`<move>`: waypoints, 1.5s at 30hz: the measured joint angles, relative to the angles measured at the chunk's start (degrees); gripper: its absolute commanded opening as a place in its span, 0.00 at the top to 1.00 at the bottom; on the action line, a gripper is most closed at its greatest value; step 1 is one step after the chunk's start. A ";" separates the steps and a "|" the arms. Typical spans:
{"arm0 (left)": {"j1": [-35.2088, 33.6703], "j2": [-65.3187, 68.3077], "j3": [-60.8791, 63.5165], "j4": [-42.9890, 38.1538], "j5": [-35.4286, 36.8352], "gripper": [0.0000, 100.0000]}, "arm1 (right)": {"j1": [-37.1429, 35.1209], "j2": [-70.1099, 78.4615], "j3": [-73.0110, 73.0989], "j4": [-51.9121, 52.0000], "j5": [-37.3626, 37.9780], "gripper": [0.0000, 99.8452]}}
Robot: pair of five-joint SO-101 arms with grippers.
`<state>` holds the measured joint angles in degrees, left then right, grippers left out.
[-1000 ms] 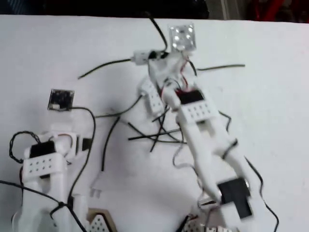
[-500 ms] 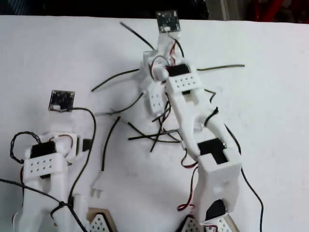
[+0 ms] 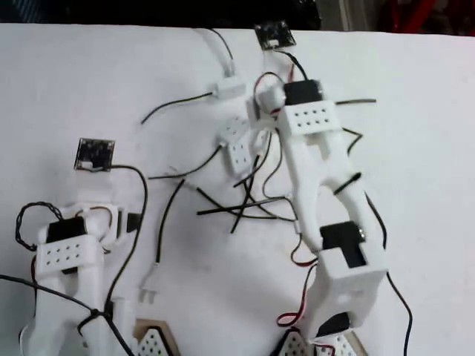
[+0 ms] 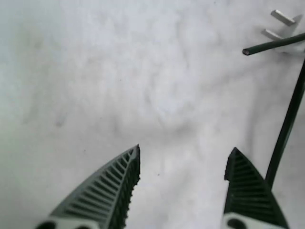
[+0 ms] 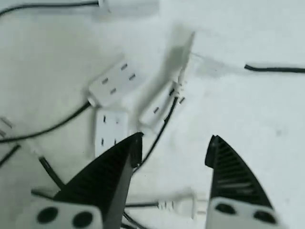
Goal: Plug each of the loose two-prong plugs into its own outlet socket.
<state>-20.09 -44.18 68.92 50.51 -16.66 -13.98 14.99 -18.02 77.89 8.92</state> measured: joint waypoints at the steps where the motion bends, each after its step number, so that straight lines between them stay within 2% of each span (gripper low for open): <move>1: 0.00 0.00 0.00 0.00 0.00 0.71 | 0.53 -0.53 0.00 2.55 3.34 0.79; 5: 0.00 0.00 0.00 0.00 0.00 0.71 | 1.58 -1.58 0.00 12.40 16.53 0.79; 10: 0.00 0.00 0.00 0.00 0.00 0.71 | 2.29 -1.58 0.35 19.16 26.46 0.79; 18: 0.00 0.00 0.00 0.00 0.00 0.71 | 2.90 -4.75 14.51 18.90 41.76 0.79; 24: 0.00 0.00 1.41 -1.85 0.00 0.71 | 2.90 -5.45 25.05 10.46 50.64 0.79; 29: 0.00 0.00 1.49 -2.29 0.00 0.71 | 4.48 -5.45 32.26 0.97 55.82 0.79; 39: 0.00 0.00 1.49 -2.29 0.00 0.71 | 7.91 -5.63 40.18 -12.22 58.20 0.79; 45: 0.00 0.00 1.49 -2.29 0.00 0.71 | 8.26 0.00 37.89 -13.36 58.20 0.96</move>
<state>-20.09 -44.18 70.42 48.22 -16.66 -5.71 14.99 19.87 64.53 67.12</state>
